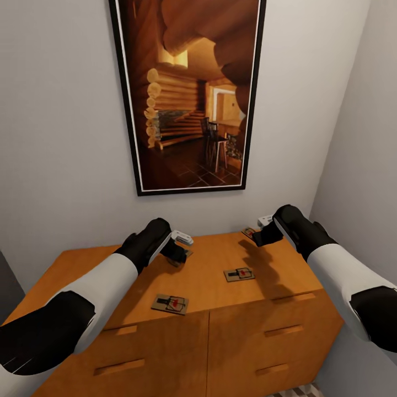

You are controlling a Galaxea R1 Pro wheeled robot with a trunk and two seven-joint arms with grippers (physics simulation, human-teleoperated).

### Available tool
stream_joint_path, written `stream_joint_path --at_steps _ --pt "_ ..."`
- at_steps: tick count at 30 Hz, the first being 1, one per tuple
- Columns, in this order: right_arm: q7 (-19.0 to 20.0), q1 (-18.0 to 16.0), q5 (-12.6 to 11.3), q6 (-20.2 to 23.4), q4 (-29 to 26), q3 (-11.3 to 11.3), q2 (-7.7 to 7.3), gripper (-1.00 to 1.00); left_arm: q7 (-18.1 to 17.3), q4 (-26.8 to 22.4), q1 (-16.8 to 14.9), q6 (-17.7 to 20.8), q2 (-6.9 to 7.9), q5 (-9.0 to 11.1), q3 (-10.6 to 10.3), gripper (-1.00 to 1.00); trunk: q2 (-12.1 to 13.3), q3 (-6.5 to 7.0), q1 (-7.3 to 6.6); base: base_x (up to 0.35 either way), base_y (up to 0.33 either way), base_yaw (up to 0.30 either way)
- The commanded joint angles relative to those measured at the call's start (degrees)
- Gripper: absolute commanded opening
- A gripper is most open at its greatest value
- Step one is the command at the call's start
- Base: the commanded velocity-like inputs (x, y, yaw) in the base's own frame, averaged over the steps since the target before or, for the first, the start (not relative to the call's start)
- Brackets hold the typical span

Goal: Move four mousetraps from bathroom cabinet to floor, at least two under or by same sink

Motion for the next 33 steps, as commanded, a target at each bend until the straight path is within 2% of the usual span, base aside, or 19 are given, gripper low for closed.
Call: stream_joint_path --at_steps 1,19,33 --pt "0.2 -0.1 0.0 0.2 -0.1 0.3 -0.07 -1.00 -0.1 0.0 -0.1 0.2 0.02 0.0 -0.2 1.00 0.0 -0.07 0.00 0.020 0.013 0.000" --pt "0.2 0.0 0.0 0.2 -0.1 0.3 -0.02 -1.00 -0.1 0.3 -0.1 0.1 -0.24 -0.1 0.0 1.00 0.0 -0.07 0.00 0.003 0.002 0.000" --pt "0.2 0.0 0.0 0.2 -0.1 0.3 -0.07 -1.00 -0.2 0.2 -0.1 0.0 -1.13 0.1 -2.3 1.00 0.0 -0.07 0.00 0.000 0.000 0.000"
